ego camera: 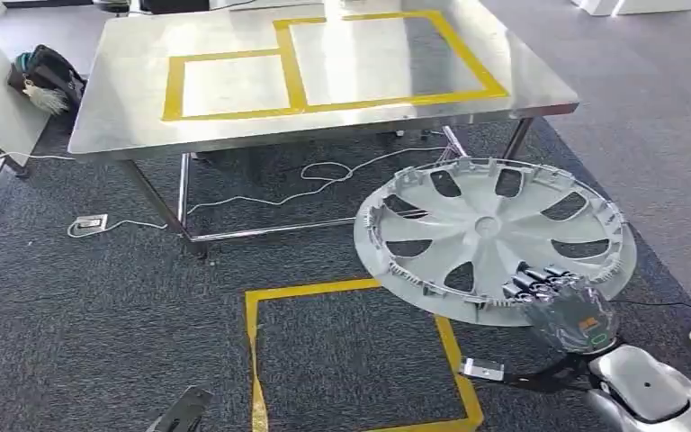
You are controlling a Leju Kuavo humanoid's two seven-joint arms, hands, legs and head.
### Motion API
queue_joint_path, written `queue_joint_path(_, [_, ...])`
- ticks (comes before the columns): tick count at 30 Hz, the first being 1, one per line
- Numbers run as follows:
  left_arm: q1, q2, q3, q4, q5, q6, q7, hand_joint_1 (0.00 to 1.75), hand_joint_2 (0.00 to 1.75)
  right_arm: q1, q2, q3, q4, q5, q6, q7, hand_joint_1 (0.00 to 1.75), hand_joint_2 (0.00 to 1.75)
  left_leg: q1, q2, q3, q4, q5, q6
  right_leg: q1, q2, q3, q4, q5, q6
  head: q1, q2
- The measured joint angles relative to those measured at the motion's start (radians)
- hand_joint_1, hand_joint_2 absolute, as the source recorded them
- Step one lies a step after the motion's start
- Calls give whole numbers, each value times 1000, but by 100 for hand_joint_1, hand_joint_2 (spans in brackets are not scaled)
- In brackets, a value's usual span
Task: Take the parts from the cabinet and place them on the table.
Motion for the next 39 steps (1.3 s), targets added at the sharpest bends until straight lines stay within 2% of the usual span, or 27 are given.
queue_joint_path(6, [-1, 0, 0, 0, 2, -7, -9, 0, 0, 0, -16, -1, -3, 1, 15, -7, 175, 175, 0, 0, 0, 0, -1, 11, 0, 1, 7, -16, 7, 15, 1, 0])
queue_joint_path(11, [-1, 3, 1, 0, 3, -8, -14, 0, 0, 0, -37, -9, -10, -12, 29, -11, 175, 175, -1, 0, 0, 0, 0, 14, -1, 1, 7, -16, 9, 18, 0, 0])
queue_joint_path(23, [0, 5, 3, 0, 9, -21, -17, 0, 0, -19, -122, -43, -64, -52, 79, -34, 175, 175, 0, 0, 0, 0, 2, 15, 0, 1, 6, -15, 9, 18, 0, 0])
queue_joint_path(39, [-1, 5, 3, 0, 5, -29, -16, 0, 0, -23, -136, -44, -73, -57, 80, -35, 175, 175, 0, 0, 0, 0, 2, 15, 0, 1, 6, -15, 9, 18, 0, 0])
